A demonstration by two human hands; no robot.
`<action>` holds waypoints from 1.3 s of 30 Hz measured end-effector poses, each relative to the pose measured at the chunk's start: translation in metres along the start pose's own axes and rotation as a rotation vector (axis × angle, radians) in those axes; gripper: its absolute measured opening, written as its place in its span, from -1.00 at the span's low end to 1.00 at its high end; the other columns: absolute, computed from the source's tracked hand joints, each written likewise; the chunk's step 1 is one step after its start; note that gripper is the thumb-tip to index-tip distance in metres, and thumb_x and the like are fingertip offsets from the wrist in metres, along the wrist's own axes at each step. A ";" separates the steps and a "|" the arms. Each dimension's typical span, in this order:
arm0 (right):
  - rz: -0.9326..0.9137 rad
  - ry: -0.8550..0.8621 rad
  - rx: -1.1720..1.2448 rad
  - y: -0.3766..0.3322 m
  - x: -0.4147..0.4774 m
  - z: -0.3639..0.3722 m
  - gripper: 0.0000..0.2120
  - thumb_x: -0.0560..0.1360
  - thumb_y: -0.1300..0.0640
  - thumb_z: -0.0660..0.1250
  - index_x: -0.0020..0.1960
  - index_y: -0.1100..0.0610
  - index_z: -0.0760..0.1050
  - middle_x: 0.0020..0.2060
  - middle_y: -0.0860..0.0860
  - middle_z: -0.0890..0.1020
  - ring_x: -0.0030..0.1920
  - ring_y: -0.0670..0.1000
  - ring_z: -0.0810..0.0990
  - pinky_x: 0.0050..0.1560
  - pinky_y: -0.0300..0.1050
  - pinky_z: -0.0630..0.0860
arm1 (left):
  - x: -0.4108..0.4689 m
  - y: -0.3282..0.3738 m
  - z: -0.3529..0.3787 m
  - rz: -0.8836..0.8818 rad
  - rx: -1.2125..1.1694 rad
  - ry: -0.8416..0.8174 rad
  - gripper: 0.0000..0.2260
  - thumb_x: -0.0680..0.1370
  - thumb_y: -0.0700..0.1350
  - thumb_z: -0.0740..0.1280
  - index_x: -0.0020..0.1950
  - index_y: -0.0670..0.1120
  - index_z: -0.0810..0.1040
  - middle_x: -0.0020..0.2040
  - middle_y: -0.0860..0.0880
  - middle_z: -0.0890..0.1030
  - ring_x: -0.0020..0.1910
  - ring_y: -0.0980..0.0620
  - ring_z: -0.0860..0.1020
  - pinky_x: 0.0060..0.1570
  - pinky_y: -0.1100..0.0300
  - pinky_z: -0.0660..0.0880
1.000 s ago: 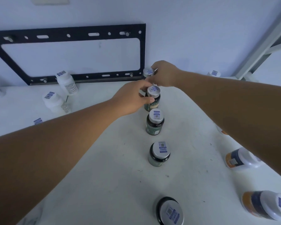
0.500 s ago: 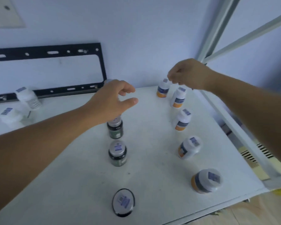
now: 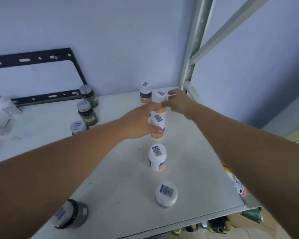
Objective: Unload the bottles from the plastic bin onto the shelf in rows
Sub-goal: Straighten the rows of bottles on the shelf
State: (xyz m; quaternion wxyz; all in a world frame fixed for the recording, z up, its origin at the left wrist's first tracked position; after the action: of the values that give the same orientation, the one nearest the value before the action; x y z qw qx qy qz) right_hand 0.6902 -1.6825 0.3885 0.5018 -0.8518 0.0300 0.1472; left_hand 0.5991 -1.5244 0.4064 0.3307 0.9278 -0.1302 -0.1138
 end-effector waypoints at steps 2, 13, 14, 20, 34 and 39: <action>-0.067 0.016 -0.109 -0.001 0.002 0.011 -0.78 0.36 0.16 0.49 -0.05 0.09 0.51 -0.19 0.01 0.58 -0.19 0.04 0.47 -0.27 -0.20 0.42 | 0.008 -0.003 0.009 -0.031 -0.018 0.010 -0.39 0.46 0.02 0.50 0.46 0.14 0.36 0.34 0.12 0.50 0.21 0.08 0.51 0.04 0.21 0.43; -0.180 -0.022 -0.145 -0.006 0.004 0.034 -0.68 0.34 0.14 0.49 0.04 0.23 0.57 -0.18 0.11 0.63 -0.23 0.01 0.46 -0.28 -0.15 0.37 | 0.000 -0.021 0.004 -0.092 0.015 0.042 -0.51 0.45 0.08 0.47 0.36 0.18 0.46 0.15 0.14 0.59 -0.02 0.22 0.56 -0.12 0.32 0.41; -0.185 -0.023 -0.150 -0.005 0.005 0.035 -0.66 0.34 0.13 0.49 0.06 0.24 0.57 -0.14 0.15 0.66 -0.22 0.01 0.47 -0.27 -0.14 0.38 | -0.001 -0.021 0.004 -0.094 0.011 0.049 -0.51 0.45 0.08 0.47 0.36 0.18 0.45 0.15 0.15 0.59 -0.02 0.23 0.55 -0.13 0.32 0.41; -0.231 -0.085 -0.259 -0.012 0.003 0.043 -0.61 0.37 0.00 0.46 0.01 0.30 0.57 -0.22 0.20 0.62 -0.29 0.03 0.42 -0.24 -0.13 0.36 | -0.004 -0.021 0.005 -0.100 -0.007 0.052 -0.58 0.43 0.09 0.46 0.27 0.20 0.48 0.10 0.15 0.60 0.00 0.15 0.57 -0.16 0.29 0.42; -0.168 0.031 -0.039 -0.034 0.054 0.010 -0.50 0.48 0.09 0.46 0.37 0.09 0.44 0.18 0.12 0.60 0.04 0.10 0.62 0.20 0.04 0.57 | -0.013 -0.025 -0.017 -0.083 0.034 0.039 -0.50 0.44 0.11 0.49 0.35 0.17 0.44 0.22 0.24 0.54 0.08 0.21 0.56 -0.09 0.39 0.37; -0.237 -0.121 -0.171 -0.049 0.068 0.037 -0.53 0.46 0.10 0.46 0.34 0.04 0.47 0.20 0.08 0.60 0.07 0.10 0.62 0.17 0.10 0.60 | -0.025 -0.028 -0.027 -0.085 0.082 0.032 -0.49 0.48 0.08 0.48 0.39 0.13 0.42 0.27 0.18 0.52 0.13 0.17 0.54 -0.02 0.35 0.40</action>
State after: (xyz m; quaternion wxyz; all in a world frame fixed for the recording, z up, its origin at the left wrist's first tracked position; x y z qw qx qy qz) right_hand 0.7563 -1.6192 0.3942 0.4421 -0.8787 -0.1134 0.1400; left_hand 0.5883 -1.4792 0.4121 0.2895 0.9468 -0.0898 -0.1078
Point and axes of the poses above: each hand's wrist, its own x-axis towards the middle knuckle, its own z-axis out of the palm, y = z × x, the point moved 5 cm from there along x, towards the middle knuckle
